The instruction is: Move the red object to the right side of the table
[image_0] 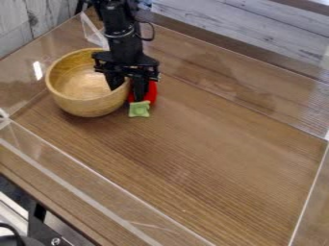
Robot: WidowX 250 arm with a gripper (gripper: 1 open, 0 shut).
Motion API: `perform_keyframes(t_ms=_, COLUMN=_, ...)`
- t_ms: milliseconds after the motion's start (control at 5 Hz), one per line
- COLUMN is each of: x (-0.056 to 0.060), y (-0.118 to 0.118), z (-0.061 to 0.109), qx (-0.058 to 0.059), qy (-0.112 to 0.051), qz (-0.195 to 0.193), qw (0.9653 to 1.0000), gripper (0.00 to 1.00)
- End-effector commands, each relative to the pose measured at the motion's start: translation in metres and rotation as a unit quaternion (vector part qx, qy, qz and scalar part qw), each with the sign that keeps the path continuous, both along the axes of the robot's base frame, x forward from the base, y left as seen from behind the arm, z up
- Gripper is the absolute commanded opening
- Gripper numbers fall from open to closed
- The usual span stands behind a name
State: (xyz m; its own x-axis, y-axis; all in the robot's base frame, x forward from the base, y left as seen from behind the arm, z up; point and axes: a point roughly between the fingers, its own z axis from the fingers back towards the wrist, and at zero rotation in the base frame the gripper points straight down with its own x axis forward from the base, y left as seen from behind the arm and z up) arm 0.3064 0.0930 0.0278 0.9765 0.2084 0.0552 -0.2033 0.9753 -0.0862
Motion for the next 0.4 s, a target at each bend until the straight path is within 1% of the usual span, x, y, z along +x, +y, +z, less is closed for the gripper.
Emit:
perform_keyframes(t_ms=0, x=0.0001, y=-0.0155, z=0.0124, qx=0.001, qy=-0.007, qz=-0.016, qw=0.9998, gripper=0.0)
perform_keyframes(t_ms=200, x=-0.0045, y=-0.0125, z=0.0183, qx=-0.003, qy=-0.006, qz=-0.021, qw=0.9997, gripper=0.0)
